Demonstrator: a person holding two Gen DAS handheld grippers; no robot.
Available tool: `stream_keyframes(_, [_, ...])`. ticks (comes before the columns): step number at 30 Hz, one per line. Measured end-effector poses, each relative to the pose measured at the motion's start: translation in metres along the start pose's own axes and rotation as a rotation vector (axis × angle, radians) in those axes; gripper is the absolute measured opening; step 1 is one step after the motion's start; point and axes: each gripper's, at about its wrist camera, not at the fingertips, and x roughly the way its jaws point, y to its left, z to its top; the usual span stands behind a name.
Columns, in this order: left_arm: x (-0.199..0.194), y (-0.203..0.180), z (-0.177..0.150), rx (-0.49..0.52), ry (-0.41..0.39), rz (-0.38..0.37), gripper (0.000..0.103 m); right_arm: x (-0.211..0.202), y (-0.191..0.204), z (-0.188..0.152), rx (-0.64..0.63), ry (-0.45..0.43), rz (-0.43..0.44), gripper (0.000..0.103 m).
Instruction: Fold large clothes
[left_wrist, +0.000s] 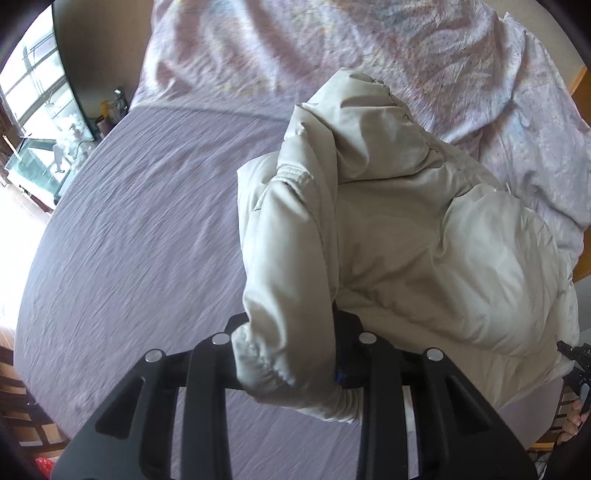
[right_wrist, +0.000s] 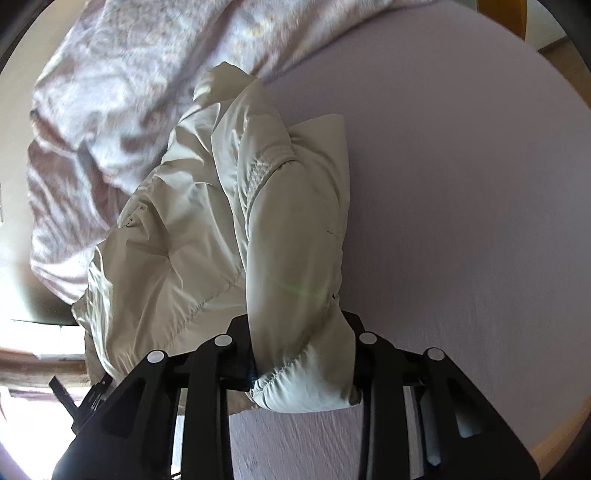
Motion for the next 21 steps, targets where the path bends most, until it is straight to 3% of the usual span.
stream_keyframes(6, [-0.024,0.021,-0.044,0.02,0.025,0.021,0.033,-0.016,-0.001,-0.034,-0.06,0.013,-0.015,0.032])
stream_keyframes(11, [-0.03,0.014,-0.056,0.065,0.01,0.094,0.046,-0.031,0.02,-0.035,-0.217,-0.067,-0.237,0.061])
stream_keyframes(13, [-0.03,0.014,-0.056,0.059,0.021,0.103,0.054,-0.046,0.024,-0.033,-0.243,-0.125,-0.283,0.071])
stream_keyframes(16, [-0.027,0.011,-0.056,0.067,0.032,0.12,0.064,-0.066,0.028,-0.031,-0.249,-0.173,-0.276,0.071])
stream_keyframes(21, [-0.026,0.005,-0.057,0.077,0.044,0.129,0.075,-0.062,0.066,-0.039,-0.343,-0.183,-0.248,0.071])
